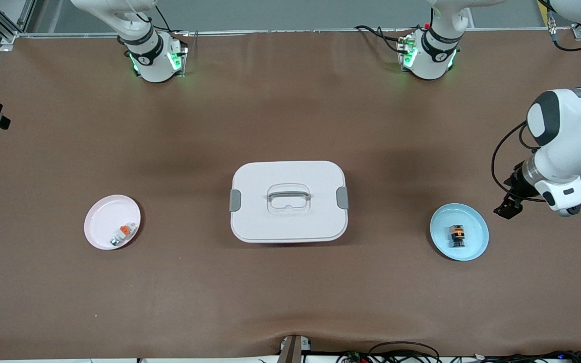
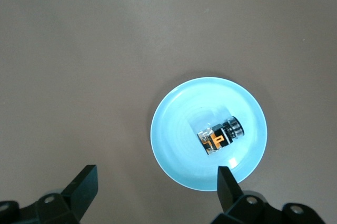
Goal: Transfer orange switch to right arm and place
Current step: 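Move the left gripper over the black-and-orange switch on the blue plate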
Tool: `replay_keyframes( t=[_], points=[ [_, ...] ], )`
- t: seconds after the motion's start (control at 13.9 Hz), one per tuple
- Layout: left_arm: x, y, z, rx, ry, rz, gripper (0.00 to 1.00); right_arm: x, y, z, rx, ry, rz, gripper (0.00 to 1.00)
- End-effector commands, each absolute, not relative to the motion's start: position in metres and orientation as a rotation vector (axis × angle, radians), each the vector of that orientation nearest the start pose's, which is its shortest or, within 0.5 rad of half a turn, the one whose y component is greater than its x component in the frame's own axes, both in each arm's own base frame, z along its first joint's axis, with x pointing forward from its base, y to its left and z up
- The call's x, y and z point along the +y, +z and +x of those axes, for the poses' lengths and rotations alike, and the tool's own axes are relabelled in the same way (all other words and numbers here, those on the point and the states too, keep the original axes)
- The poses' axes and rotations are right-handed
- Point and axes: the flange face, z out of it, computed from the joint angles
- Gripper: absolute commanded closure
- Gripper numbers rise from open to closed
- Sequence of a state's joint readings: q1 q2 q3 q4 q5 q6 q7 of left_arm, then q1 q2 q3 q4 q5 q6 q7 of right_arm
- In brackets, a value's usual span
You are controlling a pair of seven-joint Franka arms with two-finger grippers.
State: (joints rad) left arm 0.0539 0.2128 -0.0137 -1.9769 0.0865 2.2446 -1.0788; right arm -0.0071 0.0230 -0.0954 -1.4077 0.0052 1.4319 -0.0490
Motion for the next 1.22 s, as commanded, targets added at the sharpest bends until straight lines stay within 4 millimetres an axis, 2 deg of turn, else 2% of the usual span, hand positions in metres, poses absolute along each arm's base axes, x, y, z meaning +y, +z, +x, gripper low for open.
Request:
replay_keyframes(
  t=[0.0, 0.29, 0.43, 0.86, 1.15],
  points=[
    [0.026, 0.366, 0.608, -1.600, -0.144, -2.669, 0.00, -0.056, 0.678, 0.542, 0.099, -0.009, -3.124, 0.00],
    [0.030, 0.365, 0.612, -1.612, -0.163, -2.668, 0.00, -0.056, 0.678, 0.541, 0.101, -0.007, -3.124, 0.00],
    [0.041, 0.368, 0.611, -1.637, -0.169, -2.653, 0.00, -0.056, 0.678, 0.541, 0.101, -0.007, -3.124, 0.00],
    [0.038, 0.374, 0.606, -1.684, -0.160, -2.625, 0.00, -0.056, 0.677, 0.541, 0.101, -0.002, -3.123, 0.00],
    [0.038, 0.388, 0.596, -1.682, -0.099, -2.604, 0.00, -0.056, 0.678, 0.541, 0.101, -0.004, -3.123, 0.00]
  ],
)
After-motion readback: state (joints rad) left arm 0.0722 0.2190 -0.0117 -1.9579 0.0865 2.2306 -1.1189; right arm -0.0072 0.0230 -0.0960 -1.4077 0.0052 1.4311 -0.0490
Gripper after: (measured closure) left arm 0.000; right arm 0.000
